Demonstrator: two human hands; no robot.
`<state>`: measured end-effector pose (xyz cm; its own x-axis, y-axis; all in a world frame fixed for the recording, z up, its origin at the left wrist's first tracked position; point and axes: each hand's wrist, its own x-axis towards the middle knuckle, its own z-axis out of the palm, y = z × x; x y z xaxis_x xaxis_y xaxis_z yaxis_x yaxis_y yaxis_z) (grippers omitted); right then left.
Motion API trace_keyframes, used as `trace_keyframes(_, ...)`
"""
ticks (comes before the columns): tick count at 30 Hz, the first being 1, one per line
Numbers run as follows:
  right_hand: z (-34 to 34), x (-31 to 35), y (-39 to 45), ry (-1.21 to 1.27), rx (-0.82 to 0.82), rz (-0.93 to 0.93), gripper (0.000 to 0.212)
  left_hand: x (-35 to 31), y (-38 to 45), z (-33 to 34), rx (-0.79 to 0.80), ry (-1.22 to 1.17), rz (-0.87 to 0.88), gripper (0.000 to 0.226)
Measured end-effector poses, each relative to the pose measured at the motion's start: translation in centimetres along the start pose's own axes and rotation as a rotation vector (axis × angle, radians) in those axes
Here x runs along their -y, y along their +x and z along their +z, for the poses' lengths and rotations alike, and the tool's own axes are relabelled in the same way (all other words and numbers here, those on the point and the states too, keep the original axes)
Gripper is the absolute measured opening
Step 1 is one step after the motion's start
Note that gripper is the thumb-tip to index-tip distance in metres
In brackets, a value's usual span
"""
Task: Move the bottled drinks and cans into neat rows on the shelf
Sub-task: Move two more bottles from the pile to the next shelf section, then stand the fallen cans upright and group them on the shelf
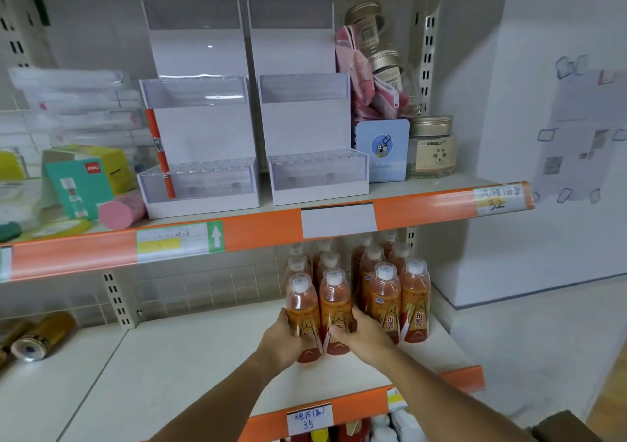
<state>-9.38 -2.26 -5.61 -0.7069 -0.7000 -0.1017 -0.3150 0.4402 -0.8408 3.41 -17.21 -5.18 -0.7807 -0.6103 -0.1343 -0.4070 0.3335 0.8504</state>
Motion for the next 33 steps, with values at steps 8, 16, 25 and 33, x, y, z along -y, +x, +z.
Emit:
trace_keyframes(8,-1.7,1.5,-3.0,-0.523,0.05,-0.063,0.089,-1.5,-2.3,-2.5,0.021,0.661,0.117,0.067)
trace_keyframes(16,-0.9,4.7,-5.4,-0.806,0.071,-0.093,0.092,-0.7,-5.8,-6.5,0.035,0.886,0.136,0.09)
trace_keyframes(25,3.9,10.2,-7.6,-0.814,0.07,-0.165,0.09,3.5,-11.9,-16.4,-0.066,0.864,0.056,0.094)
trace_keyframes(33,10.4,14.9,-8.7,-0.9,0.137,-0.276,0.088,8.8,-17.2,-24.8,-0.166,0.871,-0.069,0.092)
